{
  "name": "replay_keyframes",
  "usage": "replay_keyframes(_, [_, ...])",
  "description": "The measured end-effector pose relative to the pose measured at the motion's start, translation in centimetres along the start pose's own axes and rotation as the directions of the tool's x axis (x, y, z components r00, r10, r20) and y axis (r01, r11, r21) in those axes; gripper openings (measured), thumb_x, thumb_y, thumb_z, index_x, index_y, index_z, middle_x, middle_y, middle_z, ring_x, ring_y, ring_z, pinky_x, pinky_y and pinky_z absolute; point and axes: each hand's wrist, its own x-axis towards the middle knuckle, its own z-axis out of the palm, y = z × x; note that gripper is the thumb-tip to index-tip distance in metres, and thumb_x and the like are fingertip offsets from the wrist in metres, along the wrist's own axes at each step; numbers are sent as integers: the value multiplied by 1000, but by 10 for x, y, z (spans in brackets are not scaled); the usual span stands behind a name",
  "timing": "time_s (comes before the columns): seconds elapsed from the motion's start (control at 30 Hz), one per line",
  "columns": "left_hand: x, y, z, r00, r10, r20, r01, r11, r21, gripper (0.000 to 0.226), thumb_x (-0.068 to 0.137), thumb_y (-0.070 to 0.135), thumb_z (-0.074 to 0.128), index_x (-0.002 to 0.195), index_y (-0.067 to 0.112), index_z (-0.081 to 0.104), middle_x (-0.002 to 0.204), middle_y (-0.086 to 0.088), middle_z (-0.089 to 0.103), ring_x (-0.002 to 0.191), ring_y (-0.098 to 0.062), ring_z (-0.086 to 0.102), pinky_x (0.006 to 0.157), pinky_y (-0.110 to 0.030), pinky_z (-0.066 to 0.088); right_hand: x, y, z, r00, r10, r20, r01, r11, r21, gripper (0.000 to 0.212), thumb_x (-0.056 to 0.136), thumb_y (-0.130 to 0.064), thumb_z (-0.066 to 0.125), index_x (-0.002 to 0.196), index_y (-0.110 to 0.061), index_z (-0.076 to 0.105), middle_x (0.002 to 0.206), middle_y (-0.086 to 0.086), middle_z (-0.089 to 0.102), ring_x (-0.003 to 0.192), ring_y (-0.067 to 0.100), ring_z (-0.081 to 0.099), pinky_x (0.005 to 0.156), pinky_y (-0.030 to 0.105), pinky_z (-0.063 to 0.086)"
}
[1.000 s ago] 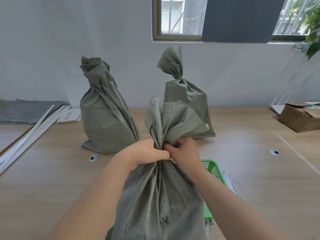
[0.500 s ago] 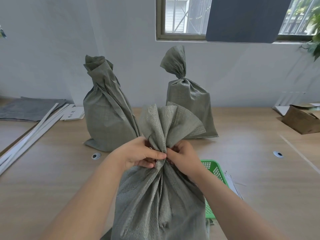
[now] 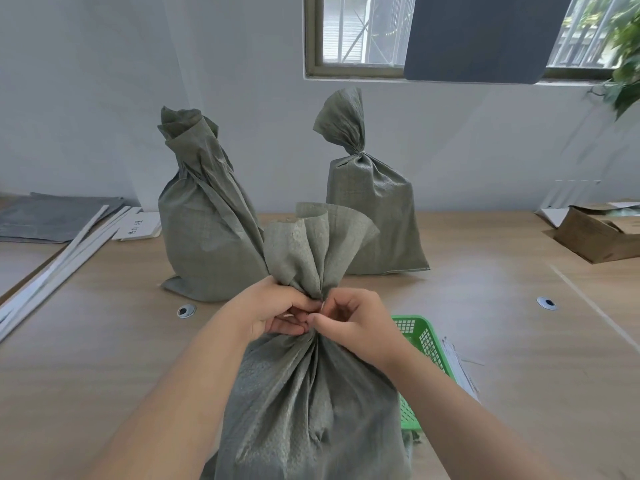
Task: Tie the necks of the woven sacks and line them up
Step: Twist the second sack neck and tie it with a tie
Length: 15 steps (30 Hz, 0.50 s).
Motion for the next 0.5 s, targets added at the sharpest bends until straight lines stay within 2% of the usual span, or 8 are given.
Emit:
replay_keyframes(0.1, [-1, 2, 2, 1000, -3, -13, 3, 1000, 26, 6, 81, -1, 69, 83, 4, 72, 65, -10, 61, 48, -10, 56, 49, -23, 55, 0, -5, 6, 992, -125, -5, 118, 952, -282, 31, 70, -38, 81, 62, -20, 59, 53, -12, 54, 52, 2, 49, 53, 16, 39])
replay_keyframes(0.17, [-2, 3, 4, 999, 2, -36, -1, 999, 36, 13, 78, -6, 63, 80, 2, 72, 69, -14, 66, 54, -15, 60, 51, -25, 53, 2, -7, 13, 987, -159, 7, 146, 883, -446, 38, 69, -55, 74, 65, -22, 56, 57, -10, 58, 56, 8, 54, 56, 26, 47])
replay_keyframes(0.27, [-4, 2, 8, 998, 24, -64, -22, 999, 27, 21, 77, -11, 53, 73, 3, 69, 59, -10, 66, 49, -16, 63, 51, -24, 48, 3, -10, 25, 976, -218, -23, 163, 792, -589, 48, 71, -68, 61, 66, -23, 44, 64, 3, 66, 62, 29, 62, 54, 36, 49])
replay_keyframes(0.4, [-5, 0, 10, 994, 52, -99, -51, 999, 16, 22, 79, -8, 52, 75, 7, 67, 54, -5, 63, 47, -15, 58, 47, -23, 49, 5, -10, 34, 919, -387, -67, 233, 675, -700, 43, 75, -55, 61, 66, -27, 29, 53, 4, 58, 46, 31, 55, 43, 29, 33])
replay_keyframes(0.5, [-5, -2, 11, 992, 47, -115, -45, 999, 15, 22, 80, -5, 51, 76, 11, 66, 51, -1, 60, 46, -12, 54, 49, -25, 53, 7, -5, 34, 919, -390, -63, 230, 657, -718, 33, 79, -39, 57, 63, -21, 34, 52, 3, 55, 43, 30, 52, 39, 32, 34])
